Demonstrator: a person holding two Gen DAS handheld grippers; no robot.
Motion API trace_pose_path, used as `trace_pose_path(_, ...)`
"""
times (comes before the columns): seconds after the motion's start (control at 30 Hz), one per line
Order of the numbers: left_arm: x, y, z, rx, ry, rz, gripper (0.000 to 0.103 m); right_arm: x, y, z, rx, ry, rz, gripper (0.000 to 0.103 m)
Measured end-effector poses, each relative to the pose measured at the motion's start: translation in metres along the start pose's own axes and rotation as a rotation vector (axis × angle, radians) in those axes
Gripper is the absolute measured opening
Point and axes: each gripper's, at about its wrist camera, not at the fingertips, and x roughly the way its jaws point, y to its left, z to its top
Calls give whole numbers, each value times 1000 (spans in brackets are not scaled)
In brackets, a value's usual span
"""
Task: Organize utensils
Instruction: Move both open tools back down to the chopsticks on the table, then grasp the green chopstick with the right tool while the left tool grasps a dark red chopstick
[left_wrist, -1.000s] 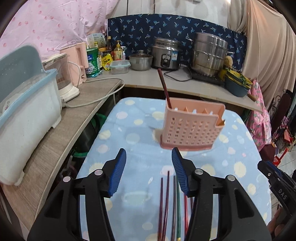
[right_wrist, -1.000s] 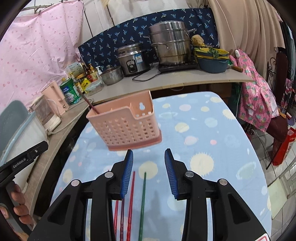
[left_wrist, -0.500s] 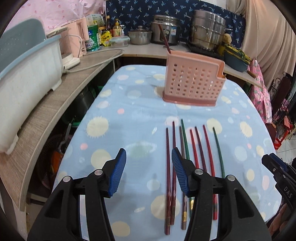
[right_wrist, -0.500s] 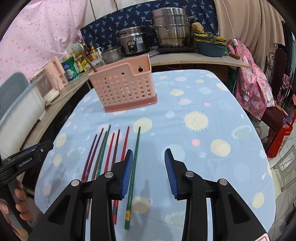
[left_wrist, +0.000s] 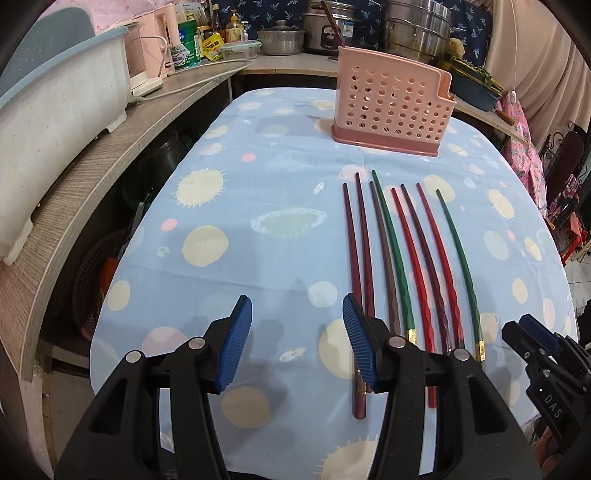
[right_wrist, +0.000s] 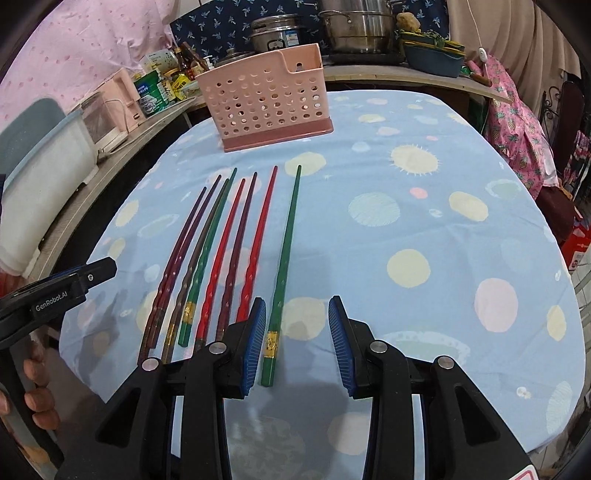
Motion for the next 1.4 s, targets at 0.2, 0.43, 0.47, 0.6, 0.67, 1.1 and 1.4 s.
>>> trace_pose_path(0.2, 3, -2, -11, 8, 23, -6, 49, 7, 11, -7, -29, 18, 14, 27)
trace_pose_path(0.43, 5, -7, -26, 31, 50, -23, 49, 14, 13, -13, -36, 46, 9, 16)
trace_pose_path(0.47, 5, -8, -28, 35, 52, -26, 49, 15, 13, -14, -35, 49, 9, 15)
trace_pose_path(0.6, 5, -11, -34, 47, 67, -40, 49, 17, 12, -17, -36, 62, 9, 11)
trace_pose_path(0.67, 6, -14, -37, 55, 74, -43, 49, 18, 12, -19, -37, 66, 9, 11)
trace_pose_path(1.1, 14, -22, -49, 81, 113, -53, 49, 19, 9, -20, -33, 67, 7, 8)
trace_pose_path(1.4, 17, -23, -50, 83, 115, -47, 50, 19, 9, -20, -34, 67, 6, 8)
